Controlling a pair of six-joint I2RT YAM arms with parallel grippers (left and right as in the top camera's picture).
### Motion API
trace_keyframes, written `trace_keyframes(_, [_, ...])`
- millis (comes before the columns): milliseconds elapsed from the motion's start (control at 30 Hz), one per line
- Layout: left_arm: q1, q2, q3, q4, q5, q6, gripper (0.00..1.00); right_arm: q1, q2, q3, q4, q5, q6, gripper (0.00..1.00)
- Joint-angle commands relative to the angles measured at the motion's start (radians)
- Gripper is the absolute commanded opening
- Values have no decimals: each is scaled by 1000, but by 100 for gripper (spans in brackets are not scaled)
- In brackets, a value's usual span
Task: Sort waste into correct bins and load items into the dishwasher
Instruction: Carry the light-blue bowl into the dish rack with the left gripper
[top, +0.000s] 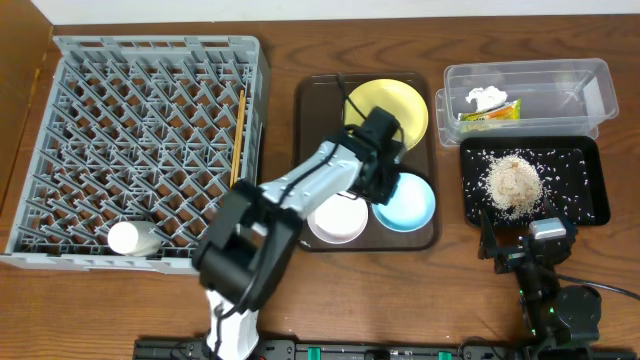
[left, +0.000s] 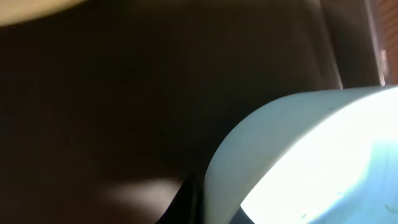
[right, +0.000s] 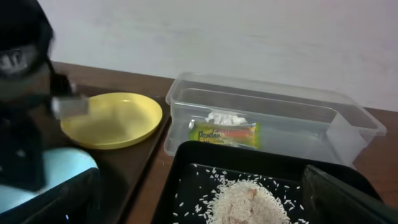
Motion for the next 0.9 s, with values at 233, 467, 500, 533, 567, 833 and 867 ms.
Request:
trace_keyframes(233, [160,-424,53,-198,-672,-9,8,-3,-3,-4,1,2,12,99])
trace_keyframes(467, [304,-457,32,-200,-1334,-47,8,-3,-3,-4,1,2,12,99])
trace_keyframes(500, [324,-448,23,-190,-1386,-47,7,-3,-3,-4,1,2,12,99])
trace_keyframes(533, [345,-434,15,-181,-1435,-47,8,-3,-3,-4,1,2,12,99])
trace_keyframes(567, [360,-421,10,-175,-1464,-47,8,-3,-3,-4,1,2,12,99])
trace_keyframes(833, [425,-229,8,-114,-1597,-46,8,-3,-3,-4,1,2,12,99])
trace_keyframes(867, [425,-207,8,-104,-1621,-46,8,-3,-3,-4,1,2,12,99])
